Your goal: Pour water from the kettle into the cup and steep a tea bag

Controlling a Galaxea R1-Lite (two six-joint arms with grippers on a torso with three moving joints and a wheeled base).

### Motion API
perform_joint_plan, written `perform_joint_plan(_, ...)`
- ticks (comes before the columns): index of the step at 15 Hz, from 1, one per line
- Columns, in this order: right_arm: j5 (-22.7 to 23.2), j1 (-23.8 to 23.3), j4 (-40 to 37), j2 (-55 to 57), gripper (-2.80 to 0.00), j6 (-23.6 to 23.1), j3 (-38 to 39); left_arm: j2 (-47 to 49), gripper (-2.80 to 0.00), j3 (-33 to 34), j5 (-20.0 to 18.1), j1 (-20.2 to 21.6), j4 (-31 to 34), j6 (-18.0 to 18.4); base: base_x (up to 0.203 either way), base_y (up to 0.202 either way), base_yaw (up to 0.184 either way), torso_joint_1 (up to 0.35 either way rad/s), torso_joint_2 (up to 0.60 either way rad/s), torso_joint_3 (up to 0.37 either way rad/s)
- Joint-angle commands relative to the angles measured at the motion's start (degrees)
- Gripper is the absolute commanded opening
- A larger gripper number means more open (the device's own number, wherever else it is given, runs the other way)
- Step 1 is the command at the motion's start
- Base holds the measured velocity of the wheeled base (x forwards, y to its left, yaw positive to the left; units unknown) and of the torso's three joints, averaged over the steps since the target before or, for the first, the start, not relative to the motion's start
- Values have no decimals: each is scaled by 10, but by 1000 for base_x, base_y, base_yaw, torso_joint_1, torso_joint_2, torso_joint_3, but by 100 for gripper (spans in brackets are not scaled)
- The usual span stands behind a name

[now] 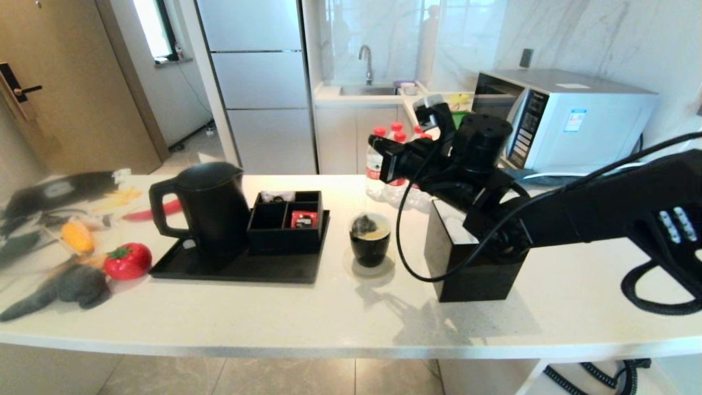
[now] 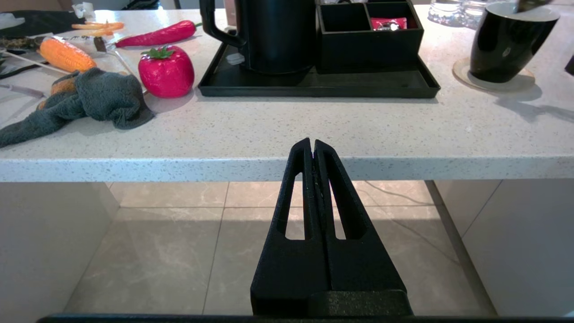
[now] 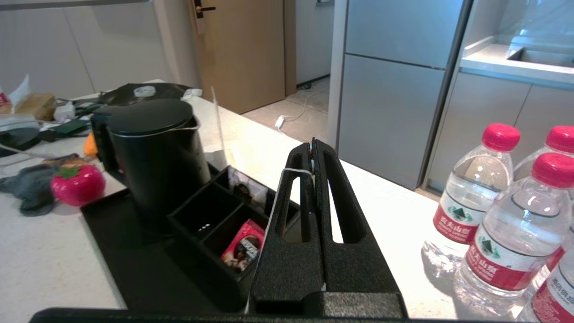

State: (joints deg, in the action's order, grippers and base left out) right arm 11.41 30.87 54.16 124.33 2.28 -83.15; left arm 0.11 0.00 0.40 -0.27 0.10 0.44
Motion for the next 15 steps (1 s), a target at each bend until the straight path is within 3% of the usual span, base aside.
perform_joint_plan(1,1,-4,2,16,-280,0,-10,0,-280,0,1,0,0,0,0,0,0,0,0,0)
perform_joint_plan(15,2,2,0,45,-280,-13,12,0,-280,0,1,0,0,-1,0,0,0,0,0,0)
